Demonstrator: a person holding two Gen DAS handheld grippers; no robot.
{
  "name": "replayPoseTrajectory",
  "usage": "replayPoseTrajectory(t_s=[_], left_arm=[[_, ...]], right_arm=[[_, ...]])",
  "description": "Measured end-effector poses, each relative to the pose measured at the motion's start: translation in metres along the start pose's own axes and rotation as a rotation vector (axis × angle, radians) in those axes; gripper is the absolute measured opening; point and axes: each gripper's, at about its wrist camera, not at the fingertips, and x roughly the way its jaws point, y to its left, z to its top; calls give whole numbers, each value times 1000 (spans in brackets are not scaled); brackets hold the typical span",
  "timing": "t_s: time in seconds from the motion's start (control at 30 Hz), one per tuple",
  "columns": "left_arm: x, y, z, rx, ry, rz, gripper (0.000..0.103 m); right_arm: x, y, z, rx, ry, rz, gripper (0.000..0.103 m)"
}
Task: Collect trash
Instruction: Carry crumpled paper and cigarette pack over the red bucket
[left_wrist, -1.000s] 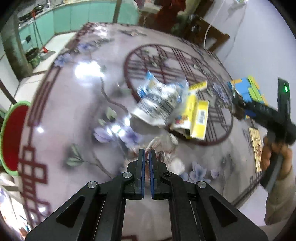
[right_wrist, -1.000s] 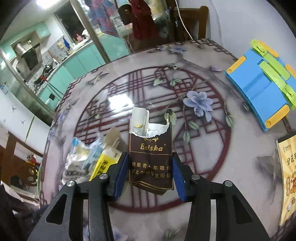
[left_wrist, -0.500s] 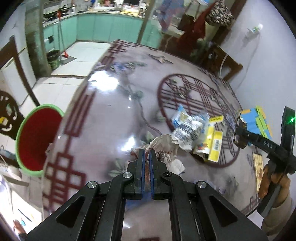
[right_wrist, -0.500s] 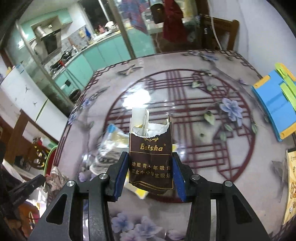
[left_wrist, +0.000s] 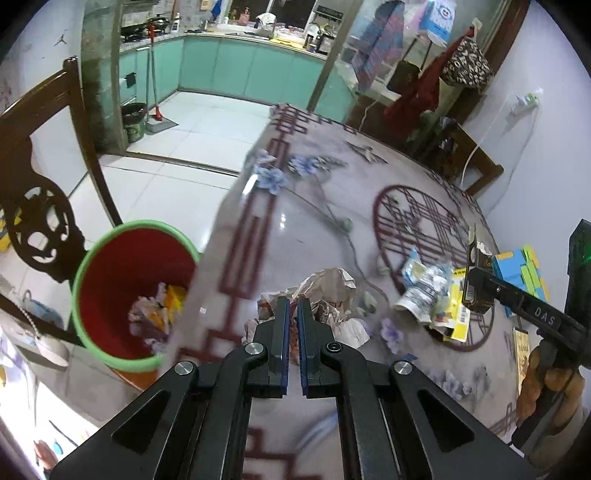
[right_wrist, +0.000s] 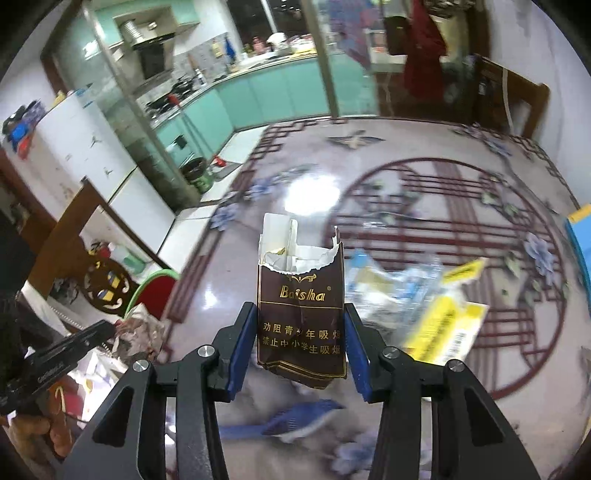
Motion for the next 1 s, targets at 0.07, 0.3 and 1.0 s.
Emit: replayPoseTrajectory(t_s=[0.07,0.3,1.0], left_arm=[[-2,14,4,-4,-3,4,4],[-2,60,15,-8,9,7,4],[-2,142,36,6,21,12,4]], right_arm=[[4,22,0,-17,3,11,44],[18,93,-2,-68,6,40,44],[53,188,-9,-84,39,24,44]])
